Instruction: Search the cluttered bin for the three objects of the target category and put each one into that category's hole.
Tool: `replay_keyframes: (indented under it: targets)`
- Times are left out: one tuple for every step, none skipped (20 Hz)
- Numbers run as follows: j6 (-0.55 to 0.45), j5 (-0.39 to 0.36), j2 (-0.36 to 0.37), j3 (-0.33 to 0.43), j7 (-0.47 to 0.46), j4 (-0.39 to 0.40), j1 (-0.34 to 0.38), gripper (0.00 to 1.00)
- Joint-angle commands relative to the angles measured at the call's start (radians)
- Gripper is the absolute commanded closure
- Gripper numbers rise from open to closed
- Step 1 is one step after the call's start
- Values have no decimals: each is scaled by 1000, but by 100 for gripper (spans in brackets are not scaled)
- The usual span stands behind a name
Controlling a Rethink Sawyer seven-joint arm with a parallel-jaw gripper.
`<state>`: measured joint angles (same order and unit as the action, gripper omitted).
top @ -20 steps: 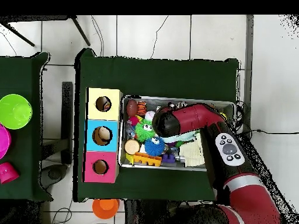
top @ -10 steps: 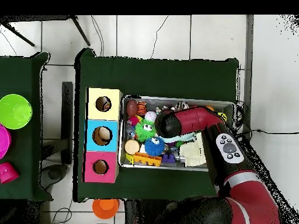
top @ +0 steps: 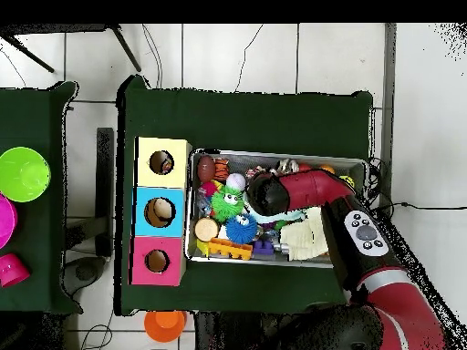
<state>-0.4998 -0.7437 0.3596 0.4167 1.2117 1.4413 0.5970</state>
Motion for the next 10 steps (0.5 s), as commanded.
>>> replay_keyframes:
  targets:
    - [21,-45,-82,42,-78,13,27,100]
    - [26,-47,-81,43,-79,15,29,100]
    - [27,-47,-81,47,-79,13,29,100]
    - [33,-50,-80,47,-74,15,28,100]
    - [33,-52,-80,47,-73,11,27,100]
    - [38,-56,-78,46,-69,12,24,100]
    - [41,-59,-78,45,-70,11,25,100]
    - [40,-59,-76,45,-70,12,25,100]
    - [39,-58,-77,47,-76,13,30,100]
    - [36,-57,-76,48,-77,14,31,100]
